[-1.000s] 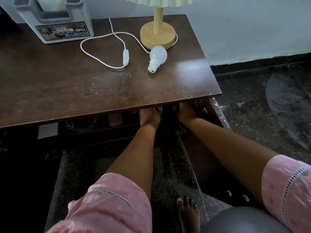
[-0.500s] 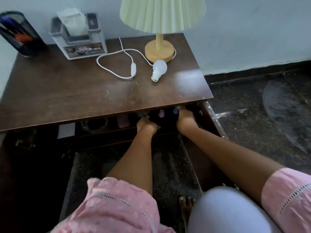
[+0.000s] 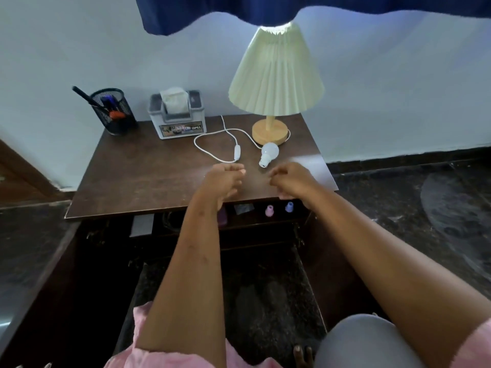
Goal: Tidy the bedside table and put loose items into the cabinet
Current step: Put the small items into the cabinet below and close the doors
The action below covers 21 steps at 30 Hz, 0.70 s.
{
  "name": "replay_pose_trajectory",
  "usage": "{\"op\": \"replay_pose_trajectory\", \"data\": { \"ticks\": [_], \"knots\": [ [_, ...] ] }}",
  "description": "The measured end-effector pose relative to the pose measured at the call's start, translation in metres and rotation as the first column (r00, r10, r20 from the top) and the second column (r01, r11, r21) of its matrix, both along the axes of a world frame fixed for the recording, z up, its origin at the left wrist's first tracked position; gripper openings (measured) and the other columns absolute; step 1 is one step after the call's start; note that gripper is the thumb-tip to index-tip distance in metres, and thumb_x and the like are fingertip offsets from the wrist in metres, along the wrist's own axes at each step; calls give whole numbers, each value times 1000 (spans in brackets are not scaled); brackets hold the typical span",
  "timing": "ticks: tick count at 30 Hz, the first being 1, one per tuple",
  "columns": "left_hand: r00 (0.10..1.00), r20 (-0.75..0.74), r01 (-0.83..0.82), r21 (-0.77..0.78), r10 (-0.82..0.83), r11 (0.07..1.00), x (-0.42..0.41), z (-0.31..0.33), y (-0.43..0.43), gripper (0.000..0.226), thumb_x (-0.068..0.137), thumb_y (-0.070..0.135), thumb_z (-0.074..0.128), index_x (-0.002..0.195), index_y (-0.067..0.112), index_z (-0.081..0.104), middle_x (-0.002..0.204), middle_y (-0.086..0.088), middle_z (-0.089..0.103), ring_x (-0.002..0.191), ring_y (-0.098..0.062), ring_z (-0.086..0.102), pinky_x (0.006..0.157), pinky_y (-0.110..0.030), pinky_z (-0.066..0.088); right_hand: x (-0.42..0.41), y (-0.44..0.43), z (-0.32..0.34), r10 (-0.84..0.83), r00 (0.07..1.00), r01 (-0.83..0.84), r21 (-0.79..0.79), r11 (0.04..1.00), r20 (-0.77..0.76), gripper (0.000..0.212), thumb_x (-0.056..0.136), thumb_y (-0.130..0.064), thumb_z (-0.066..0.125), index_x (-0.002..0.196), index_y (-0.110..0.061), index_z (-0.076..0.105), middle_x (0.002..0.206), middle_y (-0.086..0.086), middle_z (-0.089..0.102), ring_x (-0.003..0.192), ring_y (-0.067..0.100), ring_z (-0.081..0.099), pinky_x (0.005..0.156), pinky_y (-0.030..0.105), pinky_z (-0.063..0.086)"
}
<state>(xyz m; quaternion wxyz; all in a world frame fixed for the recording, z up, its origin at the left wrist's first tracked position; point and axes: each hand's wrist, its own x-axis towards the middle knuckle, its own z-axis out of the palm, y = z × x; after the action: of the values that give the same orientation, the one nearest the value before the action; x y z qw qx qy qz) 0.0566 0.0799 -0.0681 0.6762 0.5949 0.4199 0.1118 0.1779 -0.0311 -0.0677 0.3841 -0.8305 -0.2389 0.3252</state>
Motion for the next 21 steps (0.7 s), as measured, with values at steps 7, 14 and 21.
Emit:
{"op": "replay_pose_trajectory", "data": {
  "ticks": [7, 14, 21],
  "knots": [
    [975, 158, -161, 36, 154, 986, 59, -20, 10, 51, 92, -12, 36, 140, 4, 41, 147, -9, 43, 136, -17, 39, 109, -26, 32, 35, 50, -45, -372, 902, 414, 193, 889, -219, 55, 86, -24, 59, 138, -16, 44, 131, 5, 53, 115, 20, 54, 101, 41, 48],
    [980, 161, -120, -8, 120, 993, 98, -62, 5, 54, 76, 12, 49, 128, 21, 57, 128, -5, 62, 118, -26, 58, 101, -40, 48, 42, 72, -54, -374, 914, 404, 279, 871, -156, 40, 80, -22, 61, 120, -24, 59, 107, -1, 67, 99, 19, 65, 91, 40, 54],
    [941, 238, -225, -93, 241, 970, 93, -62, -1, 42, 86, -5, 50, 124, 12, 60, 118, -8, 68, 110, -22, 64, 99, -39, 50, 38, 65, -48, -315, 930, 361, 323, 875, -187, 38, 81, -11, 67, 117, -20, 60, 110, 4, 67, 100, 21, 67, 88, 39, 57]
  ]
}}
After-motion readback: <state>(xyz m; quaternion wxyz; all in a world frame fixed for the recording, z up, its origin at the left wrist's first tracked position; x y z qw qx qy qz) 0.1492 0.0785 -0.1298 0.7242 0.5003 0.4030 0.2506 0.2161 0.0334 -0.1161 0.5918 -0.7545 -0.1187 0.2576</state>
